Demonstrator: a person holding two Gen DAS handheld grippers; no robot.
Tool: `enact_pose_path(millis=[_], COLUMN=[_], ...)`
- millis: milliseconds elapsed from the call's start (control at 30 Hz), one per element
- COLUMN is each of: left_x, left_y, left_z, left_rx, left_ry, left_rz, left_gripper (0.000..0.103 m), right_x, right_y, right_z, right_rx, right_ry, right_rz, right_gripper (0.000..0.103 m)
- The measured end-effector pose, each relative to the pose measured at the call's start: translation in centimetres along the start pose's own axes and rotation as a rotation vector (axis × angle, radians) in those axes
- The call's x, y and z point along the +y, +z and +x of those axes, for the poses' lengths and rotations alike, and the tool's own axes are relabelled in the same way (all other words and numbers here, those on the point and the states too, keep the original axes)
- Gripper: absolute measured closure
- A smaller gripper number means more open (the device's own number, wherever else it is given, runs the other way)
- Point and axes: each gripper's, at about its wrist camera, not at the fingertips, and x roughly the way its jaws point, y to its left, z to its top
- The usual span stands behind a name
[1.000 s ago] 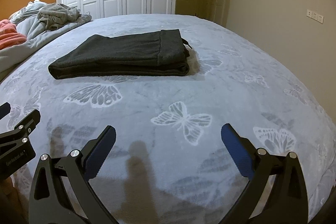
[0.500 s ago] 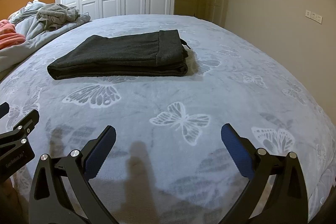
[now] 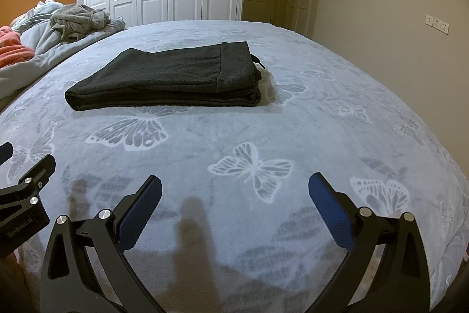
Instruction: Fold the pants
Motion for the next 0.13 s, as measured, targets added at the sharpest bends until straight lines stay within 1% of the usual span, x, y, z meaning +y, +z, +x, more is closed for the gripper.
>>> enact_pose_path(millis=[133], left_x=[-0.22], left_y=[-0.05], left_z=[0.09], left_rx=[0.003], left_ry=[-0.013], left_rz=[0.016], left_gripper=[0.012], right_x=[0.03], right_y=[0.02], right_z=[-0.03], right_rx=[0.000], right_ry=[-0.003], right_rz=[0.000], right_gripper=[0.005])
